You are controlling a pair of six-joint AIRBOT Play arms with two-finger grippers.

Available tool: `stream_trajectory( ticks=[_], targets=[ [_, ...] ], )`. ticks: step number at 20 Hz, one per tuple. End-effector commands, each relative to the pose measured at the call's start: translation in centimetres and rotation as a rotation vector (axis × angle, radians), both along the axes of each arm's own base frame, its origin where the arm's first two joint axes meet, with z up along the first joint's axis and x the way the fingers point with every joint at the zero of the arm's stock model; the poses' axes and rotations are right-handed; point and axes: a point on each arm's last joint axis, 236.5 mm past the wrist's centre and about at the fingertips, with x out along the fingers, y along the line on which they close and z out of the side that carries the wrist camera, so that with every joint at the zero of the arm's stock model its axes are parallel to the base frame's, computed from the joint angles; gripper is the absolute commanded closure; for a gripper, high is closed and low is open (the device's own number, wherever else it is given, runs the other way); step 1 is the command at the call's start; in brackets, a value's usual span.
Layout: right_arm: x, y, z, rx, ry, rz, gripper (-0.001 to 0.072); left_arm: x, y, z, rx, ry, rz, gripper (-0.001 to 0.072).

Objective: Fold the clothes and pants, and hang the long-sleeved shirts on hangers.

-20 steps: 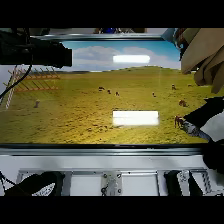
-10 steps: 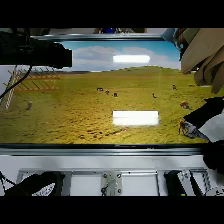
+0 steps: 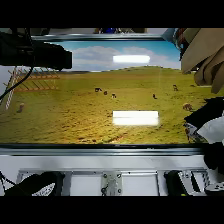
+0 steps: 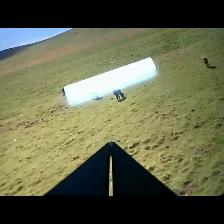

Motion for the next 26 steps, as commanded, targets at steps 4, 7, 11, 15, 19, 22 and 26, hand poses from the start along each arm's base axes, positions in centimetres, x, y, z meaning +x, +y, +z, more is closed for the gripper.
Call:
stream_trajectory(
  ticks=[4, 7, 11, 15, 19, 22, 26],
  targets=[
    [0.1, 0.7, 0.0, 0.008, 0.009, 0.015, 0.025, 0.0, 0.0, 0.0, 0.001, 0.0, 0.001, 0.0691],
    [-0.1, 2.6, 1.7, -0.028, -0.018, 0.028, 0.0172, 0.0, 0.0, 0.0, 0.001, 0.0, 0.001, 0.0691],
    [1.9, 8.1, 5.6, -0.004, -0.298, 0.274, 0.0179, 0.0, 0.0, 0.0, 0.001, 0.0, 0.001, 0.0691],
    [8.6, 15.9, 5.9, -0.088, -0.166, 0.606, 0.0181, -0.1, 0.1, -0.3, 0.006, 0.011, 0.0, 0.0691],
    [16.4, 28.1, 2.8, -0.173, 0.052, 1.006, 0.018, -0.1, 0.1, -0.7, 0.008, 0.017, 0.001, 0.0691],
    [19.5, 39.2, -4.5, -0.135, 0.316, 1.378, 0.018, -0.1, 0.1, -3.6, 0.005, 0.034, 0.01, 0.0691],
    [18.2, 52.2, -15.2, 0.134, 0.595, 1.847, 0.0181, -1.3, 0.4, -8.0, 0.008, 0.082, 0.016, 0.0691]
  ],
)
